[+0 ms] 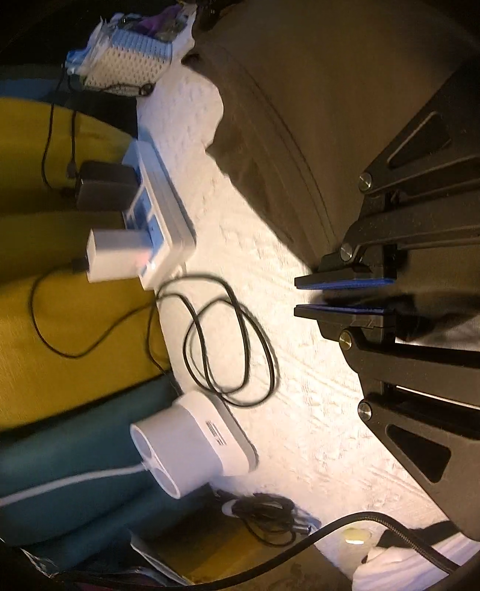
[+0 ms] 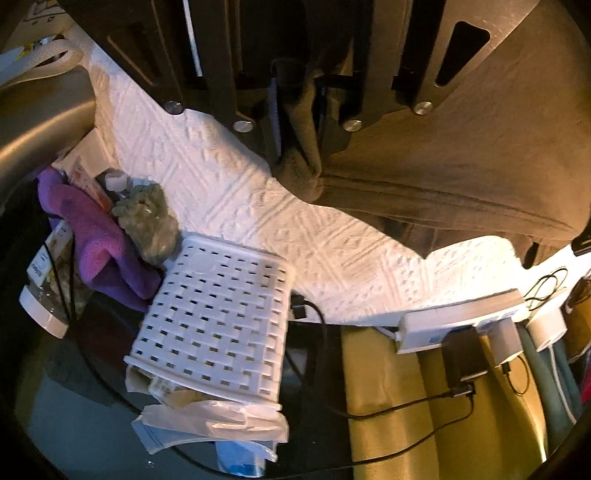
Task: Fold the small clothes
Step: 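Open both grippers and release the hem onto the collar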
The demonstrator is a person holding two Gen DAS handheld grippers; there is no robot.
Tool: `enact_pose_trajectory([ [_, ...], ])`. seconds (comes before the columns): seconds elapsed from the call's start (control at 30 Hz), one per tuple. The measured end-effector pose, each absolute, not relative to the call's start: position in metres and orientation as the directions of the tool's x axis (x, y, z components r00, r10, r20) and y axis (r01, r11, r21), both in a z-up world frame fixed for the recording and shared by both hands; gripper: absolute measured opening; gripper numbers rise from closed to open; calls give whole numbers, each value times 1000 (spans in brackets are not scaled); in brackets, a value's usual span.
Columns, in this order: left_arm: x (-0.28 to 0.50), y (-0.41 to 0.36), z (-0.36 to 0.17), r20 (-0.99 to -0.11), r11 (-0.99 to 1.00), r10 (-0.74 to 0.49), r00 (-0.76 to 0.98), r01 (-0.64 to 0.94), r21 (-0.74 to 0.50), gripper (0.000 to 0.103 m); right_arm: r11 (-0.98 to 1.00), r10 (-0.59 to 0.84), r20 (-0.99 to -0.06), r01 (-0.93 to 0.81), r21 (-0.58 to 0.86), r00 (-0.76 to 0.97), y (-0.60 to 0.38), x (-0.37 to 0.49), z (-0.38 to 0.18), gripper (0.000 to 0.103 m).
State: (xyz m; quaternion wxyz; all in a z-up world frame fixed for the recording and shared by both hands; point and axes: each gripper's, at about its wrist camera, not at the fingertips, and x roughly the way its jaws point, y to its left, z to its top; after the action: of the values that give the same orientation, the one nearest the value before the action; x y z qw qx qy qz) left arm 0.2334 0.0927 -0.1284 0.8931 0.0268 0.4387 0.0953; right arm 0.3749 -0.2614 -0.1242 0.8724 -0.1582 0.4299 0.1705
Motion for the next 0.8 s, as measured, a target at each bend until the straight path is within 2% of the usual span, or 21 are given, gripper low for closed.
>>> enact_pose_trajectory([
  [0.03, 234, 96, -130, -780, 978, 205, 591, -160, 136, 7, 898, 145, -803, -417, -138, 578, -263, 376, -124, 32],
  [0.1, 232, 102, -130, -780, 975, 211, 589, -181, 127, 7, 907, 118, -801, -392, -154, 587, -268, 377, -123, 50],
  [0.17, 230, 108, -129, -778, 971, 225, 587, -200, 130, 7, 911, 102, -800, -378, -164, 592, -272, 378, -120, 54],
  [0.33, 215, 117, -118, -769, 969, 227, 598, -217, 117, 8, 919, 61, -781, -341, -200, 622, -282, 370, -106, 55],
  [0.4, 206, 117, -109, -748, 972, 215, 627, -211, 103, 15, 922, 39, -755, -315, -226, 655, -287, 363, -94, 55],
  [0.47, 194, 117, -98, -724, 973, 211, 657, -215, 89, 47, 926, 19, -736, -290, -243, 677, -295, 354, -80, 55],
  [0.5, 189, 116, -94, -715, 972, 210, 667, -220, 81, 53, 927, 15, -730, -284, -246, 683, -298, 351, -76, 56],
  [0.7, 170, 103, -77, -688, 975, 198, 698, -211, 67, 54, 936, 26, -714, -269, -229, 700, -318, 327, -54, 56],
  [0.8, 157, 97, -72, -679, 978, 188, 710, -200, 61, 54, 938, 31, -734, -273, -214, 679, -323, 317, -53, 56],
])
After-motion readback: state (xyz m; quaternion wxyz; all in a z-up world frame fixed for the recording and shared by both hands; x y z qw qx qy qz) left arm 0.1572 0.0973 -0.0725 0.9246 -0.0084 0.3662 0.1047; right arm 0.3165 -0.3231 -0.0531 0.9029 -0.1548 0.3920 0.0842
